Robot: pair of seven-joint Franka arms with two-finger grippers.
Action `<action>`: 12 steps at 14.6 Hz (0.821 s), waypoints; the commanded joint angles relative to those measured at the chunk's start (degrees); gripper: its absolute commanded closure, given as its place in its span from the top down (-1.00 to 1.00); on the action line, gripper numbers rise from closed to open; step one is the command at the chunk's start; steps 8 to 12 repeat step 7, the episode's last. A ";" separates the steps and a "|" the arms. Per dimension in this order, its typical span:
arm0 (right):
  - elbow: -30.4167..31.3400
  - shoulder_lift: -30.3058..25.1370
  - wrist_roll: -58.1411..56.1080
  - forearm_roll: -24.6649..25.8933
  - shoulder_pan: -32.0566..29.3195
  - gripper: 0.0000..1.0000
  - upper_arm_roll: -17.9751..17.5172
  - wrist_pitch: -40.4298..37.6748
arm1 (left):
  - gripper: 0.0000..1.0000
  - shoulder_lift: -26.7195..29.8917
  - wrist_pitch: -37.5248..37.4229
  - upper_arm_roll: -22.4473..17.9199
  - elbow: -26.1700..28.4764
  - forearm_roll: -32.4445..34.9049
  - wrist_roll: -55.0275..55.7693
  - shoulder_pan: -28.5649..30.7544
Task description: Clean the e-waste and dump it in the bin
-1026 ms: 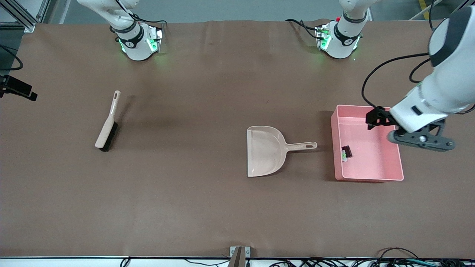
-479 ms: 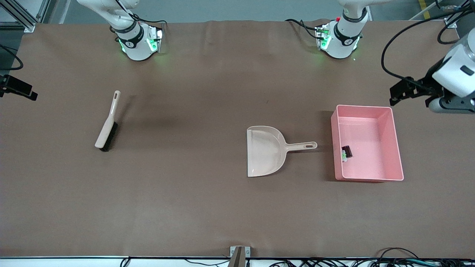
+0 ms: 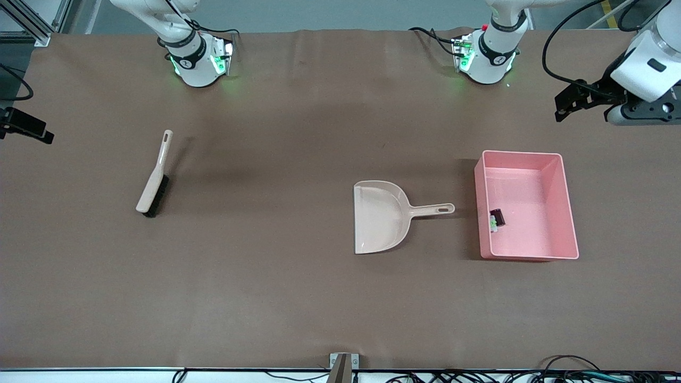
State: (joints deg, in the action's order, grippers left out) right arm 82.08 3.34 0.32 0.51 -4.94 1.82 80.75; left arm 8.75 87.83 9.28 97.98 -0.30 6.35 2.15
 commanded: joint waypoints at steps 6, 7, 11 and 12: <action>-0.42 0.09 -0.23 0.89 -0.15 1.00 -0.42 -0.42 | 1.00 3.20 1.73 -1.02 3.53 1.79 2.62 -0.22; -0.51 0.09 -0.14 0.89 -0.07 1.00 -0.42 -0.42 | 1.00 3.11 1.73 -1.02 3.44 1.89 2.18 -0.31; -0.51 0.09 -0.14 0.89 -0.07 1.00 -0.42 -0.42 | 1.00 3.11 1.73 -1.02 3.44 1.89 2.18 -0.31; -0.51 0.09 -0.14 0.89 -0.07 1.00 -0.42 -0.42 | 1.00 3.11 1.73 -1.02 3.44 1.89 2.18 -0.31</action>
